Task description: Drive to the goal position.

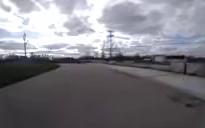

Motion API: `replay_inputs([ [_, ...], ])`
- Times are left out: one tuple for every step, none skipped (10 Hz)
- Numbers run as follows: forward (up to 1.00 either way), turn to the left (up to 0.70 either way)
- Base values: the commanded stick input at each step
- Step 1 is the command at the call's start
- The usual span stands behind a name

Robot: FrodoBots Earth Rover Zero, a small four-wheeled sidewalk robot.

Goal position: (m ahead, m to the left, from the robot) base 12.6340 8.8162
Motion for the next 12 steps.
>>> replay_inputs([
  [0.99, 0.0],
  [0.99, 0.0],
  [0.99, 0.0],
  [0.99, 0.0],
  [0.99, 0.0],
  [0.99, 0.0],
  [0.99, 0.0],
  [0.99, 0.0],
  [0.99, 0.0],
  [0.99, 0.0],
  [0.99, 0.0],
  [0.99, 0.0],
])
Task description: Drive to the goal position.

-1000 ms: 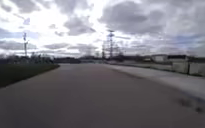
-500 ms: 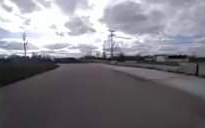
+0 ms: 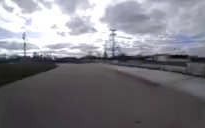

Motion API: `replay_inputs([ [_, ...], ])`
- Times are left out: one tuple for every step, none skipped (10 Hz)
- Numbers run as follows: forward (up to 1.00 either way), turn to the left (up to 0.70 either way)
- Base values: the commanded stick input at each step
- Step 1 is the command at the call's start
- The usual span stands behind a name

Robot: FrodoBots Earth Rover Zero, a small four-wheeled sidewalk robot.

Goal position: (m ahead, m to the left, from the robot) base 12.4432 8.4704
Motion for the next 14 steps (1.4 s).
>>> replay_inputs([
  [0.99, 0.0],
  [0.98, 0.0],
  [0.99, 0.03],
  [0.98, 0.39],
  [0.99, 0.4],
  [0.99, 0.4],
  [0.99, 0.39],
  [0.99, 0.36],
  [0.99, 0.08],
  [0.99, 0.03],
  [0.98, 0.01],
  [0.99, 0.0],
  [0.99, 0.0],
  [0.98, 0.0],
])
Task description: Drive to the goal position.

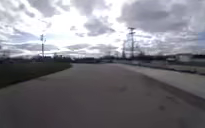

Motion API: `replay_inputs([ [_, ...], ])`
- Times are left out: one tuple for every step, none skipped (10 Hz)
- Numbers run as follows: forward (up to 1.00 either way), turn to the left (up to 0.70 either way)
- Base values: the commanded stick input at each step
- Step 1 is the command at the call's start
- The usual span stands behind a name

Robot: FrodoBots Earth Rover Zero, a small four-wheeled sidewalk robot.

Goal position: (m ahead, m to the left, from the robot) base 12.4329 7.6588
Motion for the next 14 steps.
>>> replay_inputs([
  [0.99, 0.0],
  [0.99, 0.0],
  [0.99, 0.0],
  [0.99, 0.0],
  [0.99, 0.0],
  [0.99, 0.0],
  [0.99, 0.0],
  [0.99, 0.0],
  [0.99, 0.0],
  [0.99, 0.0],
  [0.99, 0.0],
  [0.99, 0.0],
  [0.99, 0.0],
  [0.99, 0.0],
])
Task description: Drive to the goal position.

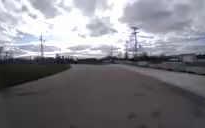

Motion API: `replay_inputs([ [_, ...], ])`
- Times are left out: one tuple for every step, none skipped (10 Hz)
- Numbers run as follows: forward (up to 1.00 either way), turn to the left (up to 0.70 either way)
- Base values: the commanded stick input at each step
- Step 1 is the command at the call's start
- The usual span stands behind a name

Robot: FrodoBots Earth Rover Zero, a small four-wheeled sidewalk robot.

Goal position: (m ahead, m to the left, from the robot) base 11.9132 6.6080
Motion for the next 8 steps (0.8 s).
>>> replay_inputs([
  [0.99, 0.0],
  [0.99, 0.0],
  [0.99, 0.0],
  [0.98, 0.0],
  [0.99, 0.0],
  [0.99, 0.0],
  [0.99, 0.0],
  [0.99, 0.0],
])
